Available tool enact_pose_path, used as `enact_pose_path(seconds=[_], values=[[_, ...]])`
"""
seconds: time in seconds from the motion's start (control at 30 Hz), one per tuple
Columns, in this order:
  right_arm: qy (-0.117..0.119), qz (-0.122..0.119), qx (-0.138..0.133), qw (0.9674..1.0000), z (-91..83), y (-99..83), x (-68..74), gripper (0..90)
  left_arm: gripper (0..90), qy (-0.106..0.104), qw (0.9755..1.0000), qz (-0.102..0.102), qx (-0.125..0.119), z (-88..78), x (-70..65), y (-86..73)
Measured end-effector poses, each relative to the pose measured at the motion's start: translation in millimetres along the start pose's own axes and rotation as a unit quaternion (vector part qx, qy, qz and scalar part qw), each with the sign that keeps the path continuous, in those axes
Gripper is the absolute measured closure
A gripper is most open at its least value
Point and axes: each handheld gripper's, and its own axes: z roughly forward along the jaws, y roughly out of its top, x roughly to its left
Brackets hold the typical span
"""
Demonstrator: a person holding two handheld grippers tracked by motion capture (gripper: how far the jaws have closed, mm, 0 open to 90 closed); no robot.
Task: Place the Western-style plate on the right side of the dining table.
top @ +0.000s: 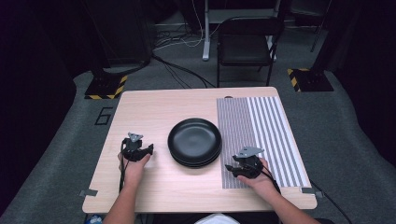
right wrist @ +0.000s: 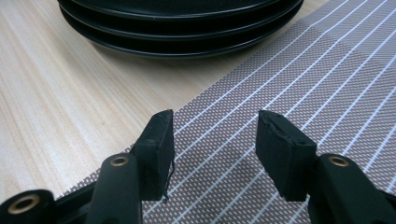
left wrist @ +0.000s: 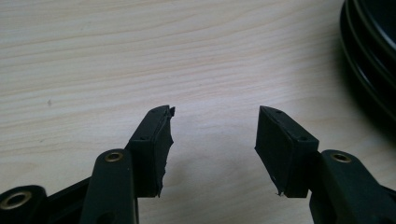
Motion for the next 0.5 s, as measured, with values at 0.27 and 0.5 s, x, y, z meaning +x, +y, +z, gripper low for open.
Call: enact_pose_path(seconds=[0.27, 0.5], values=[[-0.003, -0.003, -0.004, 1.0000, -5.0, 2.8, -0.3, 49.9, 46.0, -0.042, 0.9990, -0.017, 0.000, -4.6, -4.6, 3.7], [-0.010, -0.003, -0.005, 0.9999, -8.4, 4.6, 0.5, 49.0, 46.3, -0.045, 0.9989, -0.012, -0.002, -9.3, -7.6, 5.4]])
